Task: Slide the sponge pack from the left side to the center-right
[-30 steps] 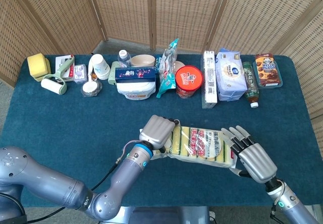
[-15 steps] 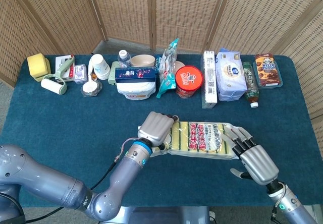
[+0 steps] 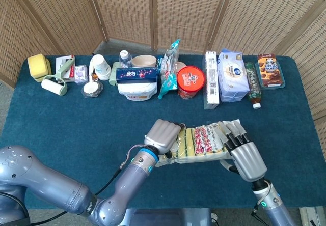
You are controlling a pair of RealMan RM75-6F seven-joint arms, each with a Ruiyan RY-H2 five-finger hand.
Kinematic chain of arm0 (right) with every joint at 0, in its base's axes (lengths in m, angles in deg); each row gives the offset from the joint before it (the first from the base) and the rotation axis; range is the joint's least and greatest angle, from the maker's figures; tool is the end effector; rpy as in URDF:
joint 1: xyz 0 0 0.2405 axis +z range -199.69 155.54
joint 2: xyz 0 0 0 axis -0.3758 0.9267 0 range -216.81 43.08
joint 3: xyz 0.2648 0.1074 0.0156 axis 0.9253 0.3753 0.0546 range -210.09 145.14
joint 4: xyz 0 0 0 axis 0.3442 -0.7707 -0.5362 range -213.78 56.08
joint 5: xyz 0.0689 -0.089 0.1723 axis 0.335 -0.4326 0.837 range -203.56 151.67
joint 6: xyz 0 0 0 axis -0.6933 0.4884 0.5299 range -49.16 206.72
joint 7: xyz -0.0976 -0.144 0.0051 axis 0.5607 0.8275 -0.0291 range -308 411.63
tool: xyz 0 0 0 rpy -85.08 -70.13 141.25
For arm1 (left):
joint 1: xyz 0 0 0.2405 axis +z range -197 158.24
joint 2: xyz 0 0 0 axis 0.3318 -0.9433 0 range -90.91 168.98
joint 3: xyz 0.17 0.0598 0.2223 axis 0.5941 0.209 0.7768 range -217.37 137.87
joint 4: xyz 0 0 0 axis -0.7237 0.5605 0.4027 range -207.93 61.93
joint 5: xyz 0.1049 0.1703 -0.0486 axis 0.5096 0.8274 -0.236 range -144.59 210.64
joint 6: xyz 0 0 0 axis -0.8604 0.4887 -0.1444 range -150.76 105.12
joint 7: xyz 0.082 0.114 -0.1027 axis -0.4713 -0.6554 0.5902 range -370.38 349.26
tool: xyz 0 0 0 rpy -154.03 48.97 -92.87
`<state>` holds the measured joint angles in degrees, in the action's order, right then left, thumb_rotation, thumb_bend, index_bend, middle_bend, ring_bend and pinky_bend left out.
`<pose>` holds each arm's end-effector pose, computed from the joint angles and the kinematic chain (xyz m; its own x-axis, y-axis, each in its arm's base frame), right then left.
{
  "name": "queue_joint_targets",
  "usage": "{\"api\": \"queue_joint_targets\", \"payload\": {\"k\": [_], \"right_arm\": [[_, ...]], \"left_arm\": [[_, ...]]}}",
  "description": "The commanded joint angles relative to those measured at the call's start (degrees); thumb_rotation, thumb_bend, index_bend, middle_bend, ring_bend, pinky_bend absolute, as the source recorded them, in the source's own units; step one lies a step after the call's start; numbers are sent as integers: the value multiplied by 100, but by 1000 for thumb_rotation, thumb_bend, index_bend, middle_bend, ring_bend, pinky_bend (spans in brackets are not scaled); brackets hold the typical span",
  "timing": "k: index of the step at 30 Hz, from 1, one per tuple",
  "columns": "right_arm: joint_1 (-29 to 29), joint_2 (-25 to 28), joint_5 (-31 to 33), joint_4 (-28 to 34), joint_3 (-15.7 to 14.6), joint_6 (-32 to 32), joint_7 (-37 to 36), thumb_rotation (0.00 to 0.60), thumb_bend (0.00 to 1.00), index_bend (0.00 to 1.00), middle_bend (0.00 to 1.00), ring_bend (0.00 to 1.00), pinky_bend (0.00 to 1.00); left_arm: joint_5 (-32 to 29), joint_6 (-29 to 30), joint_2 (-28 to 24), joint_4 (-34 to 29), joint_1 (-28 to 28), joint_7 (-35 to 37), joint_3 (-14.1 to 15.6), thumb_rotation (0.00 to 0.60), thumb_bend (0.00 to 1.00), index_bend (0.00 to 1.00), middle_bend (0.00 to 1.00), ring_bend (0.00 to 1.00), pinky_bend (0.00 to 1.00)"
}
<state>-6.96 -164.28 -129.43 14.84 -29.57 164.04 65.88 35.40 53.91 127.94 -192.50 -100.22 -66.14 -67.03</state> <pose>-0.2153 -0.2440 0.0877 0.3801 0.1321 0.9155 -0.7949 -0.4593 0.3964 0.0901 0.3360 -0.0145 0.4786 0.4209 0.7706 0.8490 -0.4457 -0.2839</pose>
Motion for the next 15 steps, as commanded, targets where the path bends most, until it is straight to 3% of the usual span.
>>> {"api": "queue_joint_targets", "payload": {"k": [1,3,7,10,12,14,15], "right_arm": [[-37,-509,-132,-453,187,472,29,600,108,568,641,457,588],[-34,-620,-219,-632,196,665,-247,600,271,751,773,583,750],[-31,-653,-236,-802,183,807,-589,600,372,805,814,628,826],[-22,-616,-244,-783,181,843,-663,600,392,808,815,629,828],[-20,-598,-242,-772,191,858,-642,600,399,808,815,629,828],[-16,-574,-215,-753,198,847,-632,600,400,808,815,629,828],[-15,-561,-203,-752,201,842,-629,600,400,808,815,629,828]], "left_arm": [[3,24,0,-24,-17,43,19,600,1,370,549,533,651],[9,30,-13,-40,-27,64,41,600,1,368,548,530,651],[39,28,-48,-61,-29,131,72,600,1,347,520,501,651],[35,-47,-97,-99,-15,170,113,600,1,276,416,384,600],[6,-176,-158,-141,8,197,142,600,0,132,202,195,453],[-66,-359,-265,-204,39,231,162,600,0,26,40,47,256],[-55,-418,-311,-227,52,259,160,600,0,5,8,13,184]]}}
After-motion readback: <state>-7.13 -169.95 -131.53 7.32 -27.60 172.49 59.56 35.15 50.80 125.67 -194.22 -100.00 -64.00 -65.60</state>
